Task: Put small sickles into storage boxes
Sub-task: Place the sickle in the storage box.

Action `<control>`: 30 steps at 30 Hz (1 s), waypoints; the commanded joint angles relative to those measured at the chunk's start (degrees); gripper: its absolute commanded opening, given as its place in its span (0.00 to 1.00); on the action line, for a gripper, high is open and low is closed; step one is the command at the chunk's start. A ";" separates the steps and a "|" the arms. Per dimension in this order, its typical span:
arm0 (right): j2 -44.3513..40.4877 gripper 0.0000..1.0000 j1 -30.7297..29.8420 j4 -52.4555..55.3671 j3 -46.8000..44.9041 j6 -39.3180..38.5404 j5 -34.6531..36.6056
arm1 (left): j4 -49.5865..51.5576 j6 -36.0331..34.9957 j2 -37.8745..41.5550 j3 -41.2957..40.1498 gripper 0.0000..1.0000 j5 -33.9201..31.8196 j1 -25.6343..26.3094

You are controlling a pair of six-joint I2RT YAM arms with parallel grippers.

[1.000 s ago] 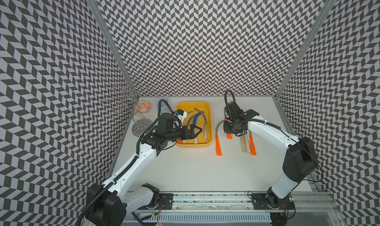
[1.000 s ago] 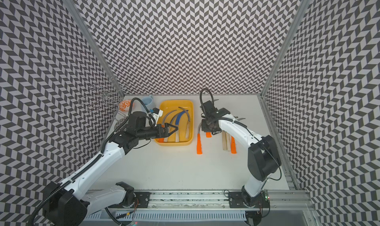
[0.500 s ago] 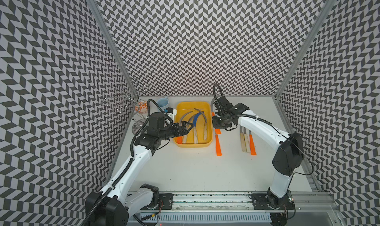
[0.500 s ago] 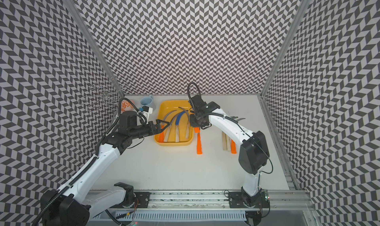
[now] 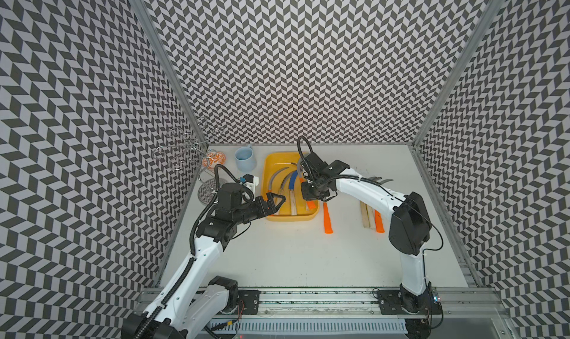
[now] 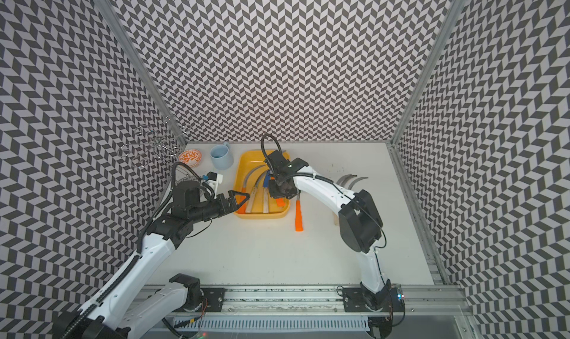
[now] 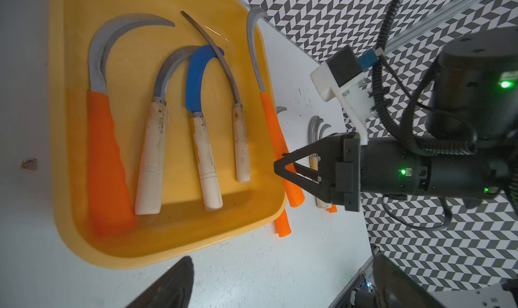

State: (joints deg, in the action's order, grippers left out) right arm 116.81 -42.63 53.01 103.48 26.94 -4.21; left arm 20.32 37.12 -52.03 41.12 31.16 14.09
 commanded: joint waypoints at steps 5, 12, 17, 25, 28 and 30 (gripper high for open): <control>5.18 0.00 -0.53 -5.73 2.34 -0.47 -1.13 | 1.98 1.83 4.27 -1.22 1.00 -0.94 -0.38; 8.66 0.03 -0.47 -7.99 2.47 -0.52 -1.43 | 3.80 1.80 5.03 -0.92 1.00 -0.93 -0.38; 9.65 0.22 -0.39 -7.71 3.80 -1.15 -1.31 | 4.29 2.07 5.60 -0.85 1.00 -0.42 -0.38; 7.82 0.52 -0.35 -4.18 6.36 -2.40 -0.03 | 4.03 3.20 5.12 0.88 1.00 0.73 -0.29; 5.73 0.65 -0.26 -2.49 7.08 -2.43 0.35 | 3.74 3.52 4.58 1.66 1.00 1.33 -0.21; 3.96 0.74 -0.27 -1.72 7.06 -2.50 0.82 | 3.09 3.90 4.18 1.93 1.00 1.79 0.08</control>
State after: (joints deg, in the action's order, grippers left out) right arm 125.47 -42.94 49.58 109.16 24.97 -4.73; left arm 24.29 40.23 -47.62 40.84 31.68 14.11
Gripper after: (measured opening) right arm 0.727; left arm 0.996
